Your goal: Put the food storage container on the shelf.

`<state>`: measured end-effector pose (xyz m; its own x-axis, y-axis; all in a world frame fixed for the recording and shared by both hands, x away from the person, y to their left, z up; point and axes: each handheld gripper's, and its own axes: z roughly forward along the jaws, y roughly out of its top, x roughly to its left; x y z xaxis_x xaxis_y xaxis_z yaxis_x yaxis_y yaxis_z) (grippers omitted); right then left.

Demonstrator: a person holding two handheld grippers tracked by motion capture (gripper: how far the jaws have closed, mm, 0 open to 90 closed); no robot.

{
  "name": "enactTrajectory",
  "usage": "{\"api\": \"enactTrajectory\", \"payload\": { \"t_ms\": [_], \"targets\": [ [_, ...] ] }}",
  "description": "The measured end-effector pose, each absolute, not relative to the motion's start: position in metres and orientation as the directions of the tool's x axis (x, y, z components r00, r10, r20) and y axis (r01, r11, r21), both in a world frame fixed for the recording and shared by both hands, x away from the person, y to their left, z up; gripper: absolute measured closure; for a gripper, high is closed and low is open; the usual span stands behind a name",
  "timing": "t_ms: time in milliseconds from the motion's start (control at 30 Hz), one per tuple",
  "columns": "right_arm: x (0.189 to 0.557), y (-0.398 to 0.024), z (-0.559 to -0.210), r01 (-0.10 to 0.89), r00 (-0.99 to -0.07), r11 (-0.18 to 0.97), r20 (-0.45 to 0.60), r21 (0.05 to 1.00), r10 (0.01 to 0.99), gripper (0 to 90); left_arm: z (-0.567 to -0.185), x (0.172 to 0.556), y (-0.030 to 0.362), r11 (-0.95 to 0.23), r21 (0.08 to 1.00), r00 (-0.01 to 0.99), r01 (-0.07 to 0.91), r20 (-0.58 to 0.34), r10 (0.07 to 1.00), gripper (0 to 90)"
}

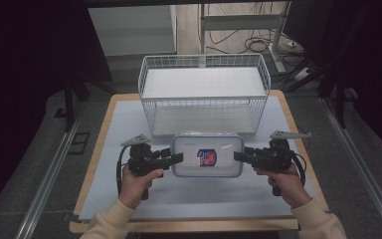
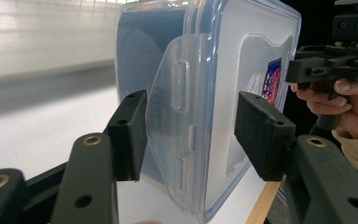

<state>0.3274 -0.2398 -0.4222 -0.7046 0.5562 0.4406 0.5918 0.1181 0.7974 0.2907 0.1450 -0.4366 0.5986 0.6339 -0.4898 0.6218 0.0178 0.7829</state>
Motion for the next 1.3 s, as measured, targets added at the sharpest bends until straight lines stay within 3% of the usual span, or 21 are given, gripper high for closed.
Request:
{"api": "enactTrajectory", "payload": {
  "t_ms": [1300],
  "targets": [
    [0.406,-0.226,-0.315,0.501,-0.745,0.114,0.361,0.858,0.561,52.8,-0.335,0.373,0.158,0.054,0.84,0.633,0.539,-0.447,0.632,45.2]
  ]
}}
